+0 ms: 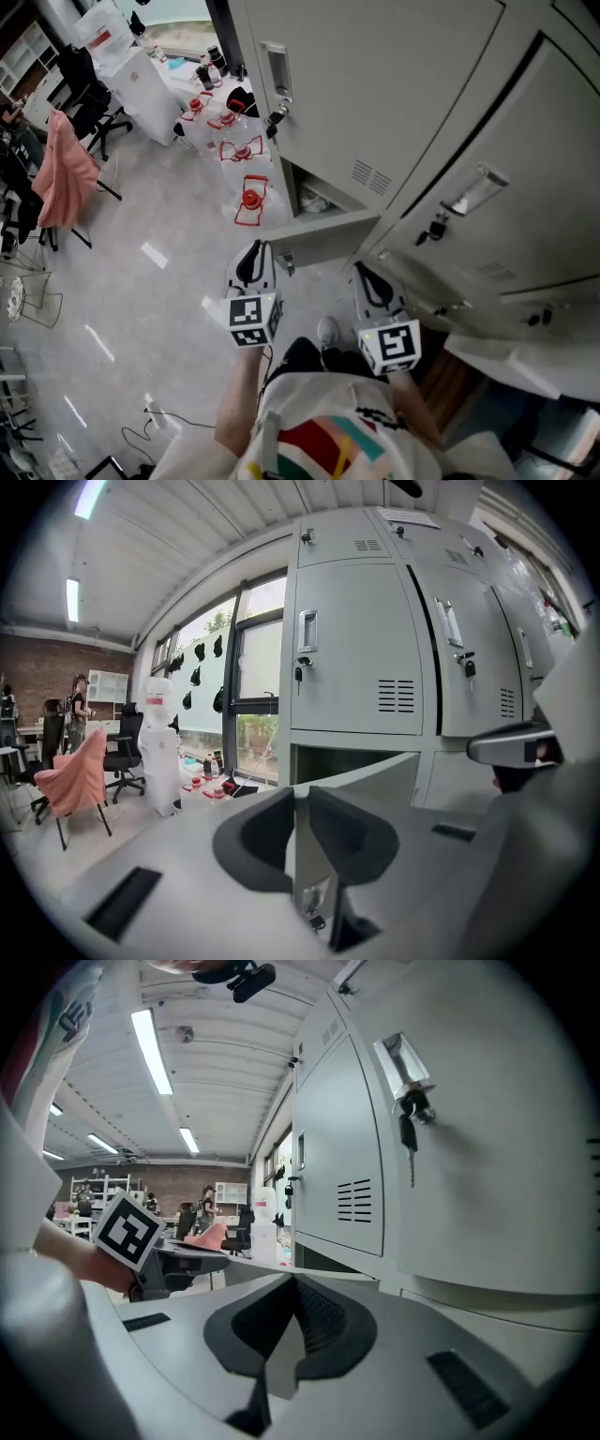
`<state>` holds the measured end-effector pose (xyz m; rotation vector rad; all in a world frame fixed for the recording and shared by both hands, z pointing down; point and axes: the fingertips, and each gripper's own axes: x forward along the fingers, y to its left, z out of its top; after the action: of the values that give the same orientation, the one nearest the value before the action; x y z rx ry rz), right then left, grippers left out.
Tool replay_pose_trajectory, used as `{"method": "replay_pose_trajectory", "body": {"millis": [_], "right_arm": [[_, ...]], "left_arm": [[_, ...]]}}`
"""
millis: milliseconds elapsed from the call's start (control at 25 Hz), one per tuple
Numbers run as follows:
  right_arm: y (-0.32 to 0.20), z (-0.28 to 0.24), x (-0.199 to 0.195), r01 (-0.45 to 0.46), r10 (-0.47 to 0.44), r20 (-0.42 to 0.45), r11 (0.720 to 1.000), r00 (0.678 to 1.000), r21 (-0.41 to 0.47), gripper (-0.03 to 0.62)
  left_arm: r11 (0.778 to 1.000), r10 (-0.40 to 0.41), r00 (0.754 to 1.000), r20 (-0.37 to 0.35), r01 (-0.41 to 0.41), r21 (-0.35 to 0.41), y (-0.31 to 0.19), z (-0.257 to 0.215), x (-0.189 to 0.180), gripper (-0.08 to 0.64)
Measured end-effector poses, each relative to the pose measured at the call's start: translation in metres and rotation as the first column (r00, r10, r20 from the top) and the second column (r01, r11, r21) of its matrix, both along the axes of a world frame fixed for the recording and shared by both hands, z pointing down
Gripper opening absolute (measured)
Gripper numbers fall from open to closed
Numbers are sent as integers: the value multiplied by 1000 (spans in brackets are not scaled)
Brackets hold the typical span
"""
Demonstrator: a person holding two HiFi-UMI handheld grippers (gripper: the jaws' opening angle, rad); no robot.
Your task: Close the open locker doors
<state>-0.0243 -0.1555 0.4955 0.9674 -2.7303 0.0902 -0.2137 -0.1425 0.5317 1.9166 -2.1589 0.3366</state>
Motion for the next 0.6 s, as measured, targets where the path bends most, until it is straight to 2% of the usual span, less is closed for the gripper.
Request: {"method": "replay_pose_trajectory", "body": {"millis": [160, 280, 440, 600], "right_arm": [[-15, 0, -24, 53, -53, 0, 999, 999, -2, 6], [-24, 2, -40, 61, -61, -14, 998, 998, -6, 6], [-46, 2, -57, 15, -14, -25, 1000, 1000, 8, 6], [-63, -7, -78, -39, 40, -22, 999, 999, 20, 6]], "left_arm": [[1000, 12, 1000, 25, -12, -1, -21, -2, -14, 44], [999, 32, 999, 29, -32, 8, -39, -5, -23, 44], [996, 82, 997, 18, -82, 25, -67, -5, -33, 43], [986, 168, 986, 15, -168, 10, -89, -4, -39, 43]]}}
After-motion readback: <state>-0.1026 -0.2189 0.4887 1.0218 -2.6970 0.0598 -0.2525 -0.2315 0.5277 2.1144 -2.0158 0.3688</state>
